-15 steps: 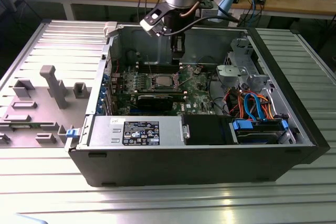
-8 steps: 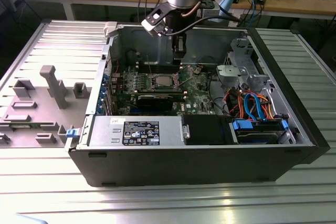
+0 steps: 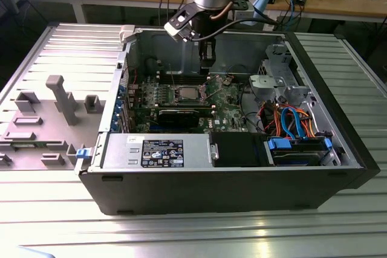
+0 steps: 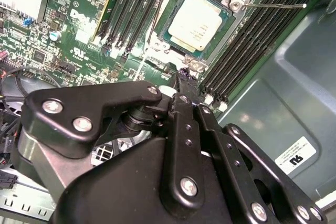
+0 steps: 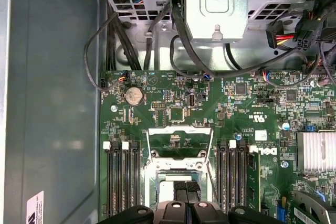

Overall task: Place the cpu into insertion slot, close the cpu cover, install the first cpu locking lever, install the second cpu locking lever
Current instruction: 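Close the cpu cover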

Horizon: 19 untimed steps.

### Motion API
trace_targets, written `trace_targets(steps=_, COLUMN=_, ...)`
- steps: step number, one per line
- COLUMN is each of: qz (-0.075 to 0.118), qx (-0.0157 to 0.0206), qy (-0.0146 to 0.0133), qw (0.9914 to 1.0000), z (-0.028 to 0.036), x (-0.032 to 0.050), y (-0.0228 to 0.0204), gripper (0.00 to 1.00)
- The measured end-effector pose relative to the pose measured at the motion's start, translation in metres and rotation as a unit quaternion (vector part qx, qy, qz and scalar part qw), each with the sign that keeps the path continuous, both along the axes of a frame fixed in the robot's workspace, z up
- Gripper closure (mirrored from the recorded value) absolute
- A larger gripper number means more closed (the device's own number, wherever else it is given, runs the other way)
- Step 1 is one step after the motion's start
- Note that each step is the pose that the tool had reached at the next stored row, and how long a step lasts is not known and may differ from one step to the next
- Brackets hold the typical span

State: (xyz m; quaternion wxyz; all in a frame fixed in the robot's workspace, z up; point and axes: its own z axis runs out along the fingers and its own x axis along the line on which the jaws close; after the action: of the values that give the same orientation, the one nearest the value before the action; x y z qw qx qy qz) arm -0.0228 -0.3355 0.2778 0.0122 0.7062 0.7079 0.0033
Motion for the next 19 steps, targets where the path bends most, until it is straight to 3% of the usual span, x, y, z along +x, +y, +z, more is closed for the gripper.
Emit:
trace_targets(steps=11, qz=0.0, qx=0.0, qy=0.0001, qw=1.0, z=0.0, x=0.002, y=0.0, gripper=0.89)
trace_targets(steps=19, qz=0.0, qx=0.0, qy=0.0009, qw=1.0, z=0.0, x=0.0091, y=0.0, gripper=0.89)
